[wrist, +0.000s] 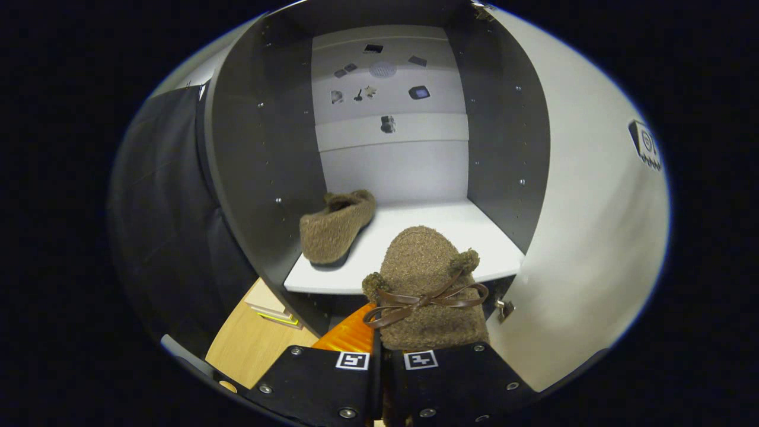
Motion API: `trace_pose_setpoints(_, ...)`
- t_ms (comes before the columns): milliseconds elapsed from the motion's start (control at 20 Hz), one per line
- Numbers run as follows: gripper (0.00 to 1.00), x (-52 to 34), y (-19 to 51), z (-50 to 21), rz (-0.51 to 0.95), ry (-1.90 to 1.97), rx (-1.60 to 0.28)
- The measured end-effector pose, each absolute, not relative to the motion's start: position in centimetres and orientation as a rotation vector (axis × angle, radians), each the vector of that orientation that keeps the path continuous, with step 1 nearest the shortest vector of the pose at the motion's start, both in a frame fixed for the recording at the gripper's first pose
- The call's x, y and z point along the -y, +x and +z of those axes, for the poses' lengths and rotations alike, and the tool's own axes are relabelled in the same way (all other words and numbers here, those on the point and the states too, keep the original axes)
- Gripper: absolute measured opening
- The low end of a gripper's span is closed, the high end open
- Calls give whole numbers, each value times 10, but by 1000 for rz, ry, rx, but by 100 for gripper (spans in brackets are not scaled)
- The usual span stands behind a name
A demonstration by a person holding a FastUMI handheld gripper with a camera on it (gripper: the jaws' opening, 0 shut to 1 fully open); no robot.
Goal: Open the shoe cabinet door, grab the shoes and put them into the shoe cabinet, then close the shoe cabinet door.
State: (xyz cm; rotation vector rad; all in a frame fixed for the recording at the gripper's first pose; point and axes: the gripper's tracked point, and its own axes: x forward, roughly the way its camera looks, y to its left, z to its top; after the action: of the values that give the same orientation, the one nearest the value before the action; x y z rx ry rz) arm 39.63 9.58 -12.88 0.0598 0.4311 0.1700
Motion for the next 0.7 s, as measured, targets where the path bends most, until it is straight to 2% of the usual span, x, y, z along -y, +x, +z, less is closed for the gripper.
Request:
trace_pose_setpoints(200, 7, -96, 452, -100, 173, 38, -433)
trace_pose_setpoints(450, 7, -93, 534, -111, 160, 37, -514)
trace_pose_setpoints(700, 7, -93, 584, -132, 140, 7, -569)
